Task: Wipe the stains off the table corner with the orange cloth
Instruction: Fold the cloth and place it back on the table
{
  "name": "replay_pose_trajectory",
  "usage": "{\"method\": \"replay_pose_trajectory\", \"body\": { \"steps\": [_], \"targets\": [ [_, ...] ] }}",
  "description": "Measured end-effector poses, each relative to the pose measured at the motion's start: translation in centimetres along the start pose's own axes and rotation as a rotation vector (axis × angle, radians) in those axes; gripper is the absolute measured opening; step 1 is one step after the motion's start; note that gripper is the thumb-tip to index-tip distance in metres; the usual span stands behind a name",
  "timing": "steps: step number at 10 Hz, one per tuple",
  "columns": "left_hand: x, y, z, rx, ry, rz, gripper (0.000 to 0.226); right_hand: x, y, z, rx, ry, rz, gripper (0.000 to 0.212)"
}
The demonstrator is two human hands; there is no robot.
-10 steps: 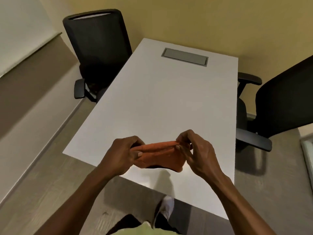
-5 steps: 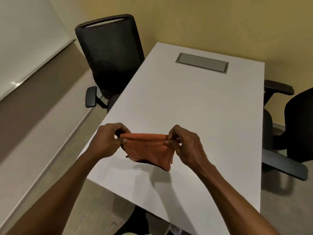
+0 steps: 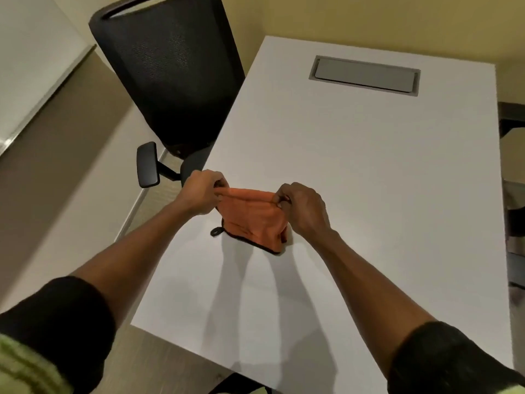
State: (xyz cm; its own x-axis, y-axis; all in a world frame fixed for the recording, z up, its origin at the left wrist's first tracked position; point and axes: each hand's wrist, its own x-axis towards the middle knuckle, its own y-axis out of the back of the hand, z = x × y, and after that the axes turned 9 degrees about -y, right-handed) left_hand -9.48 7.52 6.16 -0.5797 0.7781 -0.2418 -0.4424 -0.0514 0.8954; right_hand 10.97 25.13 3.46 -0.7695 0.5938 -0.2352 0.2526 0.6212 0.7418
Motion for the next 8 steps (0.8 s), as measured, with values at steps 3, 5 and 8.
{"method": "replay_pose_trajectory", "body": {
  "steps": [3,5,8],
  "targets": [
    [6.8,-3.8,-0.3,0.083,0.000,0.037,0.025,5.7,-3.2,2.1,-0.088,-0.128,0.033,0.031],
    [5.5,-7.5,-2.0,0.283,-0.214,-0.271,0.119,2.0,-5.7,3.2,-0.286,0.063,-0.046,0.044],
    [5.3,-12.2,-5.1,0.293,-0.289,-0.423,0.153,4.0,-9.5,5.5,-0.430,0.115,-0.199,0.093]
  ]
}}
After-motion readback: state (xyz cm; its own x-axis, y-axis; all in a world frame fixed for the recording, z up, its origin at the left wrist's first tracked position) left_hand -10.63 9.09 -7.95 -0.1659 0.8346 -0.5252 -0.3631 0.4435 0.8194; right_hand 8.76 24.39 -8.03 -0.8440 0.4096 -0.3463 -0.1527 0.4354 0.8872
